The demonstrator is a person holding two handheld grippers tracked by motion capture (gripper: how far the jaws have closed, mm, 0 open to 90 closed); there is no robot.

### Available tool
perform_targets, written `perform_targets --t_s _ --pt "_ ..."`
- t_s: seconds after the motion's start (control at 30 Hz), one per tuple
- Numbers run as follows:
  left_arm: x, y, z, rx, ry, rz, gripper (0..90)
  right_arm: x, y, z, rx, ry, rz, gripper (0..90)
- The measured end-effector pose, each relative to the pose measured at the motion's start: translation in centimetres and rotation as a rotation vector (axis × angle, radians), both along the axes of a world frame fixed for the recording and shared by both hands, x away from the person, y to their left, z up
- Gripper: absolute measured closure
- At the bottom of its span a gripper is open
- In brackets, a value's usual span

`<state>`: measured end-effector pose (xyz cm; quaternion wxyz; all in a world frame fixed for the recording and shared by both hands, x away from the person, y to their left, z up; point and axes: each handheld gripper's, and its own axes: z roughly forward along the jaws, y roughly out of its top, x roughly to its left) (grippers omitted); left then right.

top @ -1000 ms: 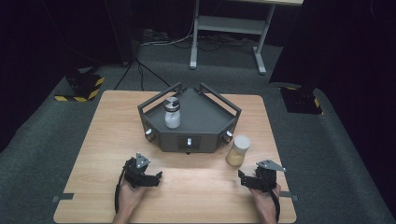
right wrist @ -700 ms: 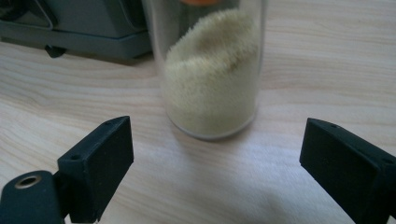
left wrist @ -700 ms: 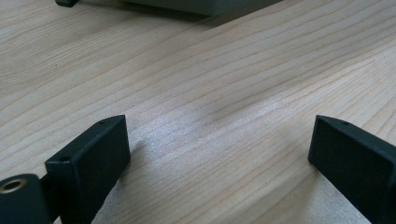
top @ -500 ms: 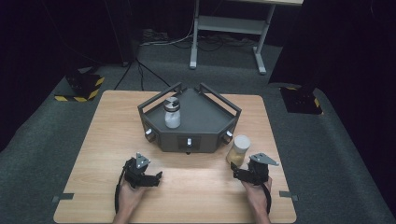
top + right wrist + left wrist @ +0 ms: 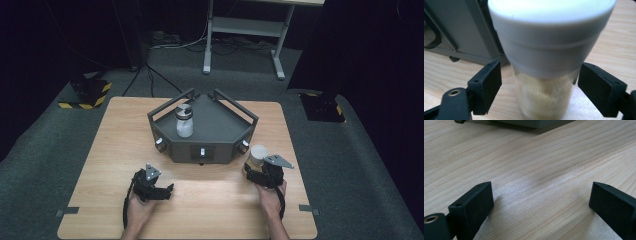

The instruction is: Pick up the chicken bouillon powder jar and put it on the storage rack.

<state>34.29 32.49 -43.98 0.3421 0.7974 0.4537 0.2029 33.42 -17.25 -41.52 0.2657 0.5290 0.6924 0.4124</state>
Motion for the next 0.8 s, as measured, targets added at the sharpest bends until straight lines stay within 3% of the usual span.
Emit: perform_targets --t_s 0.8 --pt "-0.01 0.00 0.00 0.000 0.000 -0.001 5.7 -0.14 0.58 -0.26 -0.018 -0.063 -0.022 32.6"
